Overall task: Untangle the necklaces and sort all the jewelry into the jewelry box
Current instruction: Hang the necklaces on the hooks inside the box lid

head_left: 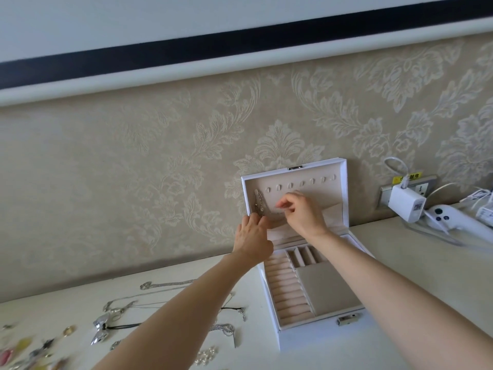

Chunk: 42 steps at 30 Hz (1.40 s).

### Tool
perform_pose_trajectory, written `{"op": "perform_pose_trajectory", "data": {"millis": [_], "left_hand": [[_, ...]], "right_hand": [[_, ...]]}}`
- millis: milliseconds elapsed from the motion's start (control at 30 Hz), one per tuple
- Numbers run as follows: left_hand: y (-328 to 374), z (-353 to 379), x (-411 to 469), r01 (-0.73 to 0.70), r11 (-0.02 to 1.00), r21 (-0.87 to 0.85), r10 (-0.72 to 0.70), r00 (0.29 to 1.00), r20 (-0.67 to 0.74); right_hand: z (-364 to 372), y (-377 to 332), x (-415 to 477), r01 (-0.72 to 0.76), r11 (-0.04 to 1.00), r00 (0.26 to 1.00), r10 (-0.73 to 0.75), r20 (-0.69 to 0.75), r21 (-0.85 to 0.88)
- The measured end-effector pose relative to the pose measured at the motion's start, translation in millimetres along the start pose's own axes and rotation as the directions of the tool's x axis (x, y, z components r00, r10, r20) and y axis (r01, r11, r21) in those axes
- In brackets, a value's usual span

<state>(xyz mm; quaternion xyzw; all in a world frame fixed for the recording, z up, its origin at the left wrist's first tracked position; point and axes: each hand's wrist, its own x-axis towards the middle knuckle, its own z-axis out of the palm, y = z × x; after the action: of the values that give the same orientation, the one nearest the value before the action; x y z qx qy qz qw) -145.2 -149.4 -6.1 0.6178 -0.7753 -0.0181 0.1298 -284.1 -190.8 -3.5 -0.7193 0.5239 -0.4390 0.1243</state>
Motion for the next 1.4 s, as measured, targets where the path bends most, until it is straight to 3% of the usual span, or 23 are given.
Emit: {"op": "perform_pose_trajectory", "data": {"millis": [133, 200, 267, 300, 400, 467, 600, 667, 767, 867, 967, 1067, 1167, 1233, 1300, 1400], "left_hand": [[-2, -2, 3, 0.015, 0.999, -0.050, -0.013, 0.999, 0.034], [-3, -2, 2, 0.011, 0.998, -0.055, -0.009, 0.999, 0.034], [-3, -3, 2, 0.011, 0.998, -0.070, -0.008, 0.999, 0.036], [-3, -3, 2, 0.012, 0.997, -0.080, -0.009, 0.999, 0.038], [-4, -3, 2, 0.014, 0.995, -0.102, -0.009, 0.999, 0.043], [-5, -3, 2, 0.012, 0.993, -0.115, -0.006, 0.999, 0.046], [-6, -2, 1, 0.010, 0.992, -0.125, -0.005, 0.999, 0.039], [-6, -1, 1, 0.007, 0.994, -0.112, -0.003, 1.000, 0.030], [-4, 1, -2, -0.003, 0.997, -0.080, 0.003, 1.000, 0.003], [-4, 4, -2, -0.005, 0.998, -0.060, 0.004, 1.000, -0.014], [-7, 4, -5, -0.037, 0.992, -0.121, 0.030, 0.998, -0.060], [-13, 5, -17, -0.133, 0.964, -0.230, 0.077, 0.968, -0.240], [-28, 7, -33, -0.016, 0.954, -0.299, -0.089, 0.938, -0.335], [-46, 13, -40, 0.155, 0.942, -0.298, -0.241, 0.931, -0.275], [-69, 21, -43, 0.298, 0.936, -0.188, -0.324, 0.938, -0.127], [-100, 36, -48, 0.373, 0.927, -0.027, -0.369, 0.925, 0.093]], "right_hand": [[-1, 12, -15, 0.055, 0.961, 0.998, -0.054, 0.010, -0.270], [0, 17, -22, 0.023, 0.954, 0.988, -0.067, -0.140, -0.298], [2, 15, -32, -0.123, 0.970, 0.938, 0.044, -0.343, -0.212], [6, 13, -37, -0.199, 0.965, 0.920, 0.124, -0.371, -0.171], [23, 13, -48, -0.353, 0.922, 0.923, 0.314, -0.222, -0.162], [30, 14, -49, -0.392, 0.918, 0.913, 0.381, -0.145, -0.056], [38, 13, -41, -0.410, 0.907, 0.912, 0.411, 0.003, 0.096], [35, 9, -40, -0.408, 0.899, 0.909, 0.416, -0.023, 0.157], [27, 4, -33, -0.323, 0.900, 0.915, 0.376, -0.146, 0.293], [18, -3, -16, -0.311, 0.874, 0.919, 0.376, -0.115, 0.374], [16, -8, -9, -0.295, 0.915, 0.925, 0.346, -0.160, 0.276], [19, -18, -23, -0.221, 0.961, 0.945, 0.254, -0.207, 0.166], [28, -36, -43, -0.021, 0.991, 0.982, 0.045, -0.183, 0.135], [35, -50, -54, 0.109, 0.989, 0.986, -0.094, -0.137, 0.103], [47, -59, -60, 0.201, 0.979, 0.979, -0.200, -0.021, 0.042], [64, -60, -62, 0.246, 0.969, 0.958, -0.241, 0.155, -0.020]]}}
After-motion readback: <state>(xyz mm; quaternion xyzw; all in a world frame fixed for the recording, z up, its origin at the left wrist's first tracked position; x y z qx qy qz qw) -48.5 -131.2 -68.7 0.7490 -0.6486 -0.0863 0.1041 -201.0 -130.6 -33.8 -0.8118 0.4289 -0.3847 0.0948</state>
